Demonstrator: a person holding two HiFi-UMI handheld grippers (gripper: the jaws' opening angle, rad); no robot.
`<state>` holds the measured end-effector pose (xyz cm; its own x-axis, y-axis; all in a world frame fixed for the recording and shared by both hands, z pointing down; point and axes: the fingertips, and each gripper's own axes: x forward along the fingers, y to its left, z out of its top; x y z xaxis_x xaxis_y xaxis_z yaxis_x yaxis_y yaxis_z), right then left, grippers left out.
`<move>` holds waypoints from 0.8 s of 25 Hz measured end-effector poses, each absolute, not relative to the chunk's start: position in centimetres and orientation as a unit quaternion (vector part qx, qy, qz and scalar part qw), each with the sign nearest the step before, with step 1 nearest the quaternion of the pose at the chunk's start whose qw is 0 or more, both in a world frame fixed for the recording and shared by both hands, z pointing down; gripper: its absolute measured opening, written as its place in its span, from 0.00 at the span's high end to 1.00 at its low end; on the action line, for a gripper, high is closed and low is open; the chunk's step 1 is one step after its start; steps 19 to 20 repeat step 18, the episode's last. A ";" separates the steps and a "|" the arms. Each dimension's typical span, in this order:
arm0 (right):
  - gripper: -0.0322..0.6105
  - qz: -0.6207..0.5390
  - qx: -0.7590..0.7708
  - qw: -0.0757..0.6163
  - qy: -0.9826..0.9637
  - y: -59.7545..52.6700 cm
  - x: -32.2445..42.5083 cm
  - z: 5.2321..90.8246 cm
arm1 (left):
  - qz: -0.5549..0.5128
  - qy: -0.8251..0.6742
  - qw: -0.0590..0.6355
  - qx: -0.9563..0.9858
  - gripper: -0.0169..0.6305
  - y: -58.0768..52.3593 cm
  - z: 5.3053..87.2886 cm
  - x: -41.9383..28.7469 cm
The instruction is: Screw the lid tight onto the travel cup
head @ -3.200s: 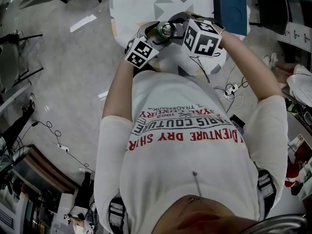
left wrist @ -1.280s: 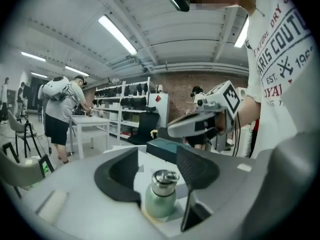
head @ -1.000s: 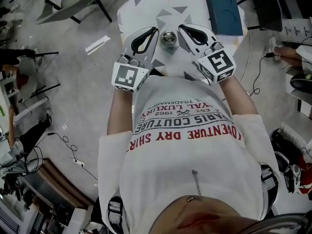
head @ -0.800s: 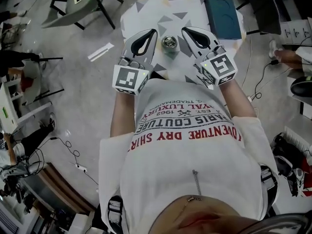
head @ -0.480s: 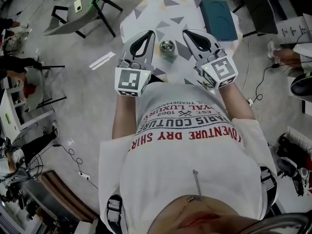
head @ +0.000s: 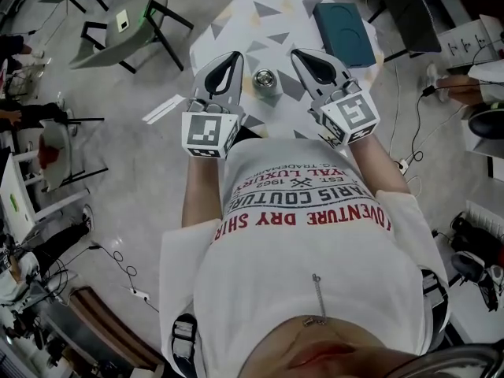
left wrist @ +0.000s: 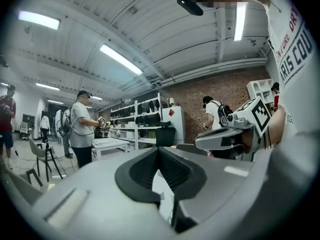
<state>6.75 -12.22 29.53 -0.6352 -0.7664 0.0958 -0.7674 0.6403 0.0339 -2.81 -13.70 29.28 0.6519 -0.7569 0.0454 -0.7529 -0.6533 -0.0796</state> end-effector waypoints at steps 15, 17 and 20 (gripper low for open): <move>0.94 0.015 0.439 0.045 -0.897 -13.5 8.1 29.8 | -0.034 0.422 0.016 -0.906 0.95 -15.2 29.4 -1.8; 0.94 0.016 0.437 0.045 -0.898 -13.8 7.9 29.9 | -0.037 0.422 0.015 -0.905 0.95 -15.5 29.6 -1.9; 0.94 0.017 0.435 0.045 -0.899 -13.9 7.7 30.0 | -0.039 0.423 0.015 -0.905 0.95 -15.6 29.7 -1.9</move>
